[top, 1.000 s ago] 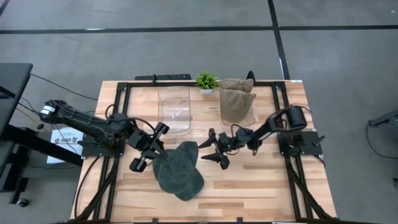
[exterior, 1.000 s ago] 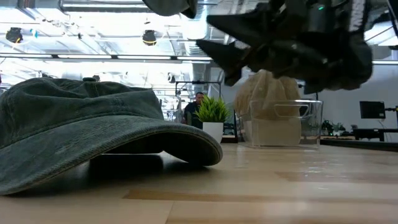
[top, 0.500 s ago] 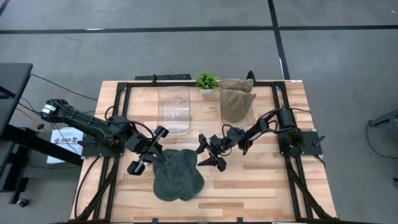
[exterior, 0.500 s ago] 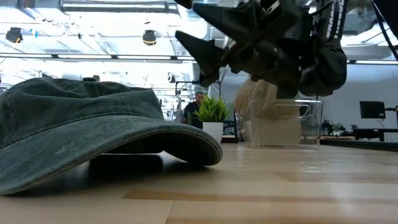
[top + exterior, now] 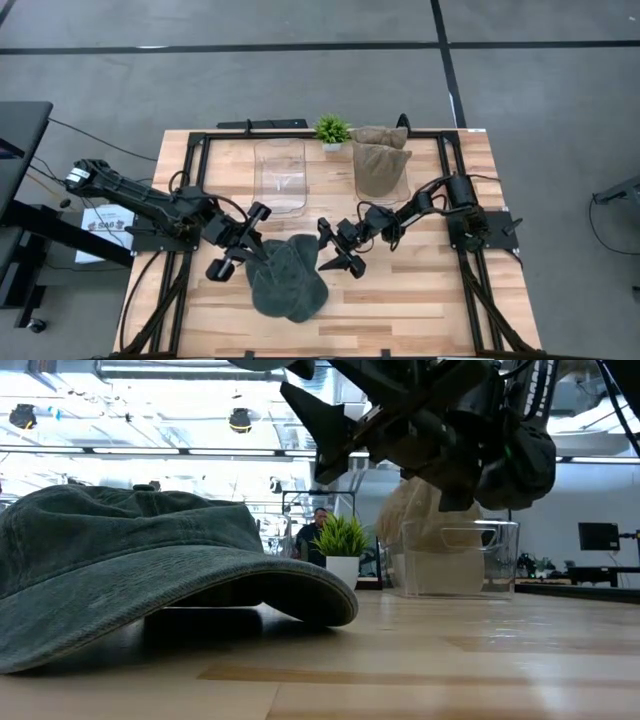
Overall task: Pick & Place hat
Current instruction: Put the right black cap into the left transparent container
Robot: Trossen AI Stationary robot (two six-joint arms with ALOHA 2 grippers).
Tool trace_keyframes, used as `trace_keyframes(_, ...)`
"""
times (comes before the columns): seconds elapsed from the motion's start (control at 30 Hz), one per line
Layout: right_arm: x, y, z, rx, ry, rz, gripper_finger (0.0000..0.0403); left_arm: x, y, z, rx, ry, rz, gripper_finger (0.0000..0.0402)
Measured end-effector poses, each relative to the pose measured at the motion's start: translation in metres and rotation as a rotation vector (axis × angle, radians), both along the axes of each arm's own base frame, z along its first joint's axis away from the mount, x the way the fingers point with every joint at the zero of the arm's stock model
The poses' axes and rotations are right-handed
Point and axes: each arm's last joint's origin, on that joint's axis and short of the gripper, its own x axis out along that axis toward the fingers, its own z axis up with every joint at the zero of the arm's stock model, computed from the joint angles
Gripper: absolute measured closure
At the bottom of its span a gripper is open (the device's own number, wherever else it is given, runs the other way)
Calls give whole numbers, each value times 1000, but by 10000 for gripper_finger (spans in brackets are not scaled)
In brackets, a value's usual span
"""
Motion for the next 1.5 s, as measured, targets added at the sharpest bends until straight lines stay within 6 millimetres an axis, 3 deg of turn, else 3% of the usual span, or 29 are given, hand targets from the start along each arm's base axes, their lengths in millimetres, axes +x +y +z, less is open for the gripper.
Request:
trace_keyframes(0.6,4,8,6,-25,-36,87,181,6,11,-4,13,38,111,394)
trace_keyframes(0.8,4,8,5,-26,-21,86,242,6,12,-5,15,43,112,394)
trace_keyframes(1.0,5,5,5,-27,-15,93,382,6,12,-5,15,44,112,394)
trace_keyframes(1.5,7,4,7,-22,-10,137,399,6,9,-8,13,84,99,379)
